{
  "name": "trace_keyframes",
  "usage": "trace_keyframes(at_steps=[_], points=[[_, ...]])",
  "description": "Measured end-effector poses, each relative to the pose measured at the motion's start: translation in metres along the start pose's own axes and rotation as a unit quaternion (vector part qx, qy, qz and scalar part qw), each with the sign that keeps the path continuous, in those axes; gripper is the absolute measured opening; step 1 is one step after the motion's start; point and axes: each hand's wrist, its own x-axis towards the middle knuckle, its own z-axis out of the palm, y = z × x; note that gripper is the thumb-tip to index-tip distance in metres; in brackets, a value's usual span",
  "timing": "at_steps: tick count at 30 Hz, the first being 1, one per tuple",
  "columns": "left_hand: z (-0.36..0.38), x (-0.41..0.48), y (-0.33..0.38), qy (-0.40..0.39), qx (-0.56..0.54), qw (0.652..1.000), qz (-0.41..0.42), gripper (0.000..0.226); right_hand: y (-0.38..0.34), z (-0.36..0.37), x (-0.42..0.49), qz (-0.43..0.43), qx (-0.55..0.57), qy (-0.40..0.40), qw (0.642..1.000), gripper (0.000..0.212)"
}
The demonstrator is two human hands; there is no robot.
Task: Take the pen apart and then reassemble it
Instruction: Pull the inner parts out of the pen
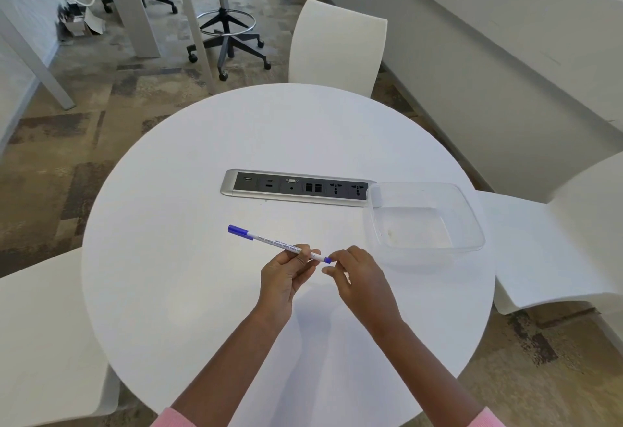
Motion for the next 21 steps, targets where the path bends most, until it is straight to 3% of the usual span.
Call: trace_keyframes(at_steps=[7,11,15,17,21], points=[[0.002,-0.001,-0.001,0.003,0.002,1.000,0.002,0.007,-0.004,-0.002,0.007,-0.034,-0.072,0.022,0.997,0.029],[0.003,-0.001,-0.001,-0.007,-0.002,1.000,0.009,0.008,-0.007,-0.004,0.010,-0.033,-0.064,0.007,0.997,0.016],[0.004,-0.001,-0.002,-0.010,0.006,1.000,0.011,0.009,-0.013,-0.012,0.016,0.045,0.006,-0.080,0.996,0.021],[0.002,-0.001,-0.003,-0.010,0.010,1.000,0.011,0.008,-0.015,-0.017,0.018,0.099,0.054,-0.142,0.983,0.021],[0.000,-0.003,-0.004,-0.022,0.020,0.999,0.014,0.010,-0.015,-0.026,0.023,0.195,0.175,-0.193,0.946,0.024]])
